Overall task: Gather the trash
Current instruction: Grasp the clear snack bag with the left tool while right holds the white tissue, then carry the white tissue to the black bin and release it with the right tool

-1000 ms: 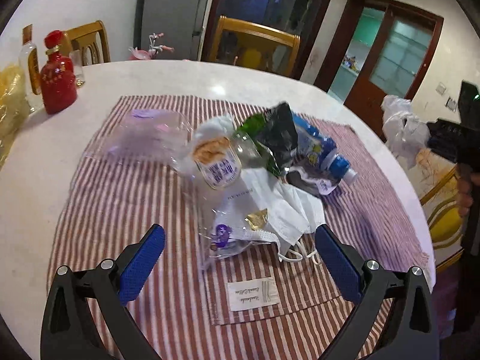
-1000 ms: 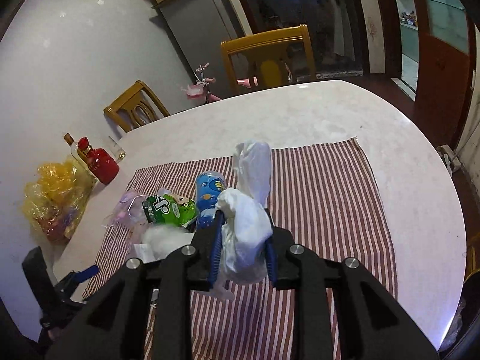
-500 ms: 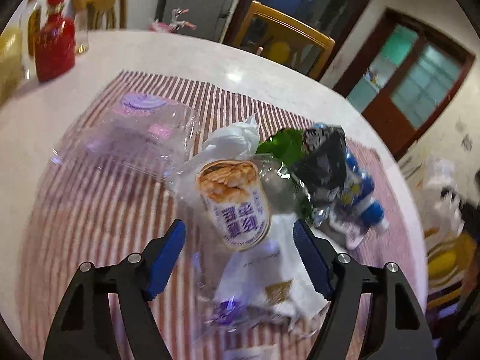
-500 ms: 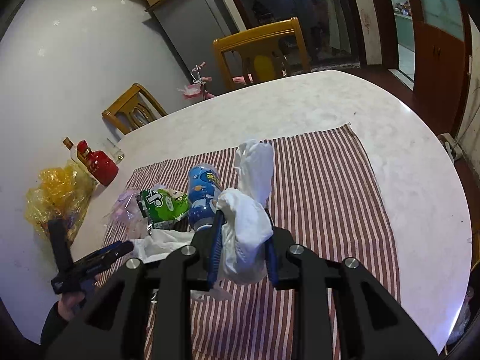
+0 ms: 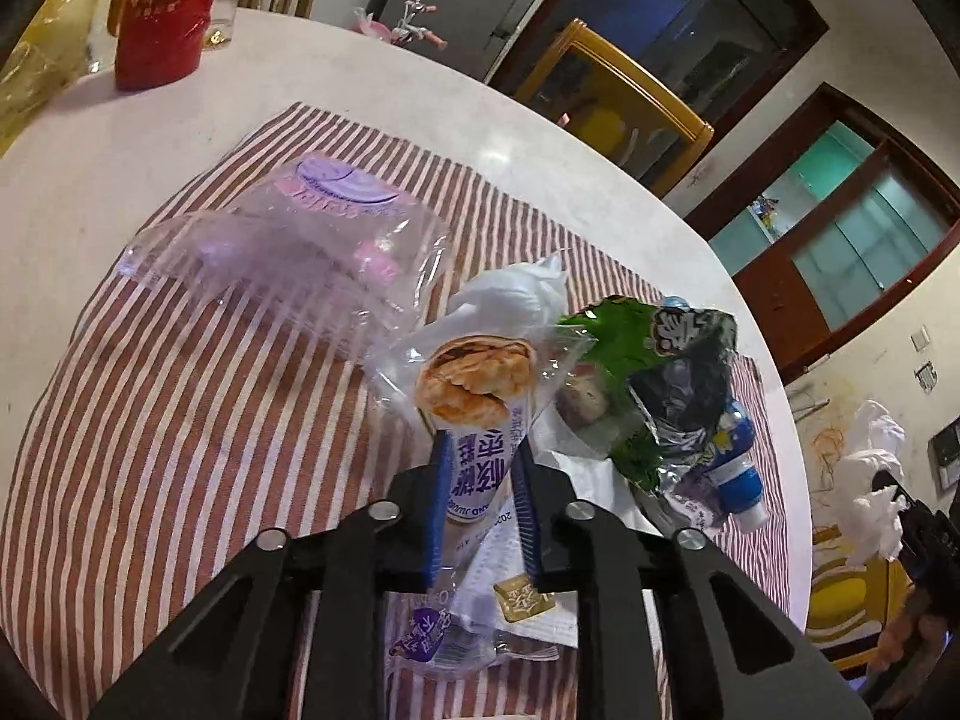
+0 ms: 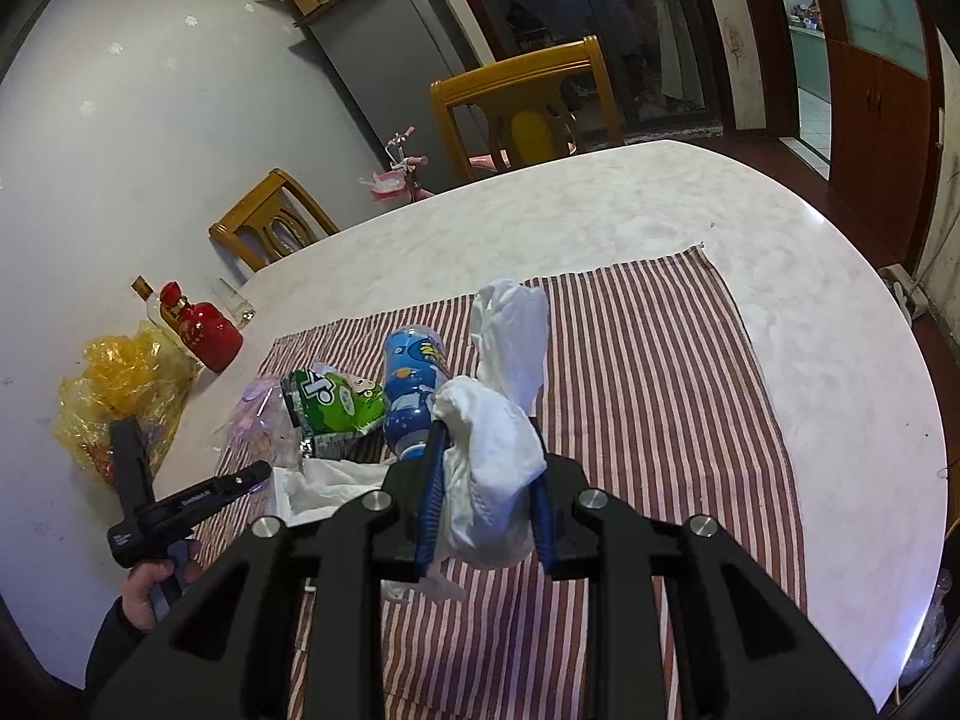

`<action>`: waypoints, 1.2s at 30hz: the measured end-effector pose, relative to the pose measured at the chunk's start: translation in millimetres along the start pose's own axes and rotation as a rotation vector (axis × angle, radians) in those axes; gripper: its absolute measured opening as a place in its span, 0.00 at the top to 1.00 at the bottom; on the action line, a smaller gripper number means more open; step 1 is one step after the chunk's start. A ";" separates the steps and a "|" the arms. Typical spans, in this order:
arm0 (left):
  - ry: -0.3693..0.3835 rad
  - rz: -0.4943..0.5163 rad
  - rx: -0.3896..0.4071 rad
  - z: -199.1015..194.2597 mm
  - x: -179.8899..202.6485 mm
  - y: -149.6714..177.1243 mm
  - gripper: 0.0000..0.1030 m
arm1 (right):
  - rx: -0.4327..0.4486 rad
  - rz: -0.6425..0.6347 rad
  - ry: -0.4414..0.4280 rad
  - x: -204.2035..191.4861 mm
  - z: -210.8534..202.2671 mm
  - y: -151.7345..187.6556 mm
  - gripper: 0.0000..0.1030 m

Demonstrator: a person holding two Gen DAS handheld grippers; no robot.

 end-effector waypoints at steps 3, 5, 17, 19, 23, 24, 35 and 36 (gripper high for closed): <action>0.000 0.025 0.018 -8.5 6.7 0.3 0.87 | 0.005 -0.005 0.001 -1.2 -4.0 -0.9 0.76; -0.007 0.078 0.043 -21.3 12.5 -0.3 0.89 | 0.010 -0.002 0.004 0.7 -6.1 -1.3 0.76; -0.070 0.288 0.214 -109.4 32.7 -0.6 0.94 | 0.019 -0.019 -0.022 -14.3 -14.2 0.1 0.75; -0.049 0.303 0.227 -121.3 39.6 0.5 0.94 | 0.022 -0.028 -0.028 -19.3 -17.5 -0.2 0.75; 0.004 0.346 0.257 -142.6 63.7 -0.7 0.94 | 0.030 -0.032 -0.034 -24.5 -22.5 0.4 0.75; 0.019 0.356 0.258 -143.2 69.0 0.3 0.94 | 0.031 -0.030 -0.036 -24.7 -23.2 1.4 0.75; 0.238 0.539 0.224 -132.7 182.0 35.4 0.94 | 0.110 0.042 0.024 18.5 -83.2 18.9 0.77; 0.265 0.561 0.215 -129.4 198.8 43.2 0.94 | 0.126 0.055 0.045 29.7 -93.8 20.6 0.77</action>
Point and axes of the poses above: each gripper's, at about its wrist camera, not at the fingertips, and z roughly the way its jaws point, x to its right, y to its underside, the point moved 4 cm from there along z, roughly the way its jaws point, and after that the axes turned 3 degrees about y, right-handed, at the moved point
